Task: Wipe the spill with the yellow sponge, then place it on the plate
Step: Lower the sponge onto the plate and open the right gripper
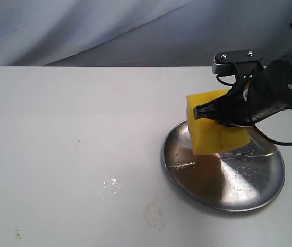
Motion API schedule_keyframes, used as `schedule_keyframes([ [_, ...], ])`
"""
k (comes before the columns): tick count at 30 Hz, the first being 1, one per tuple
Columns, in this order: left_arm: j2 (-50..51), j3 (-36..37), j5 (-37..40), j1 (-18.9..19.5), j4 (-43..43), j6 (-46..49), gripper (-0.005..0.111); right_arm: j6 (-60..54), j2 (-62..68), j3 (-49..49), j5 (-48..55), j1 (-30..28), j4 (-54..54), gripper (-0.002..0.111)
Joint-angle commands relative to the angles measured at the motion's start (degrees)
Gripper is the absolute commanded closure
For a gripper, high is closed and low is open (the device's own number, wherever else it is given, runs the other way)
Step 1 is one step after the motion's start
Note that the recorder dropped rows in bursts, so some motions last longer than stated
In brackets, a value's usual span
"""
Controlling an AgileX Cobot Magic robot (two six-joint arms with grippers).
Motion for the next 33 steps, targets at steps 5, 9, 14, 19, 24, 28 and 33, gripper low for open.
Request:
schedule_keyframes([
  [5,-0.2,0.0,-0.33,-0.03,0.05,-0.24,0.107,0.5,0.63,0.65,0.49,-0.31,0.26,0.038],
  [9,-0.2,0.0,-0.33,-0.03,0.05,-0.24,0.107,0.5,0.17,0.65,3.63,-0.31,-2.55,0.03],
  [14,-0.2,0.0,-0.33,-0.03,0.05,-0.24,0.107,0.5,-4.67,0.65,9.74,-0.31,-6.96,0.03],
  [19,-0.2,0.0,-0.33,-0.03,0.05,-0.24,0.107,0.38,-13.05,1.25,11.79,0.07,-8.02,0.033],
  [24,-0.2,0.0,-0.33,-0.03,0.05,-0.24,0.107,2.34,-23.61,7.62,5.98,0.07,-5.49,0.061],
  [28,-0.2,0.0,-0.33,-0.03,0.05,-0.24,0.107,4.62,-32.17,14.13,-0.98,0.07,-3.87,0.086],
  [33,-0.2,0.0,-0.33,-0.03,0.05,-0.24,0.107,9.67,-40.95,21.3,-6.35,0.07,-4.02,0.108],
])
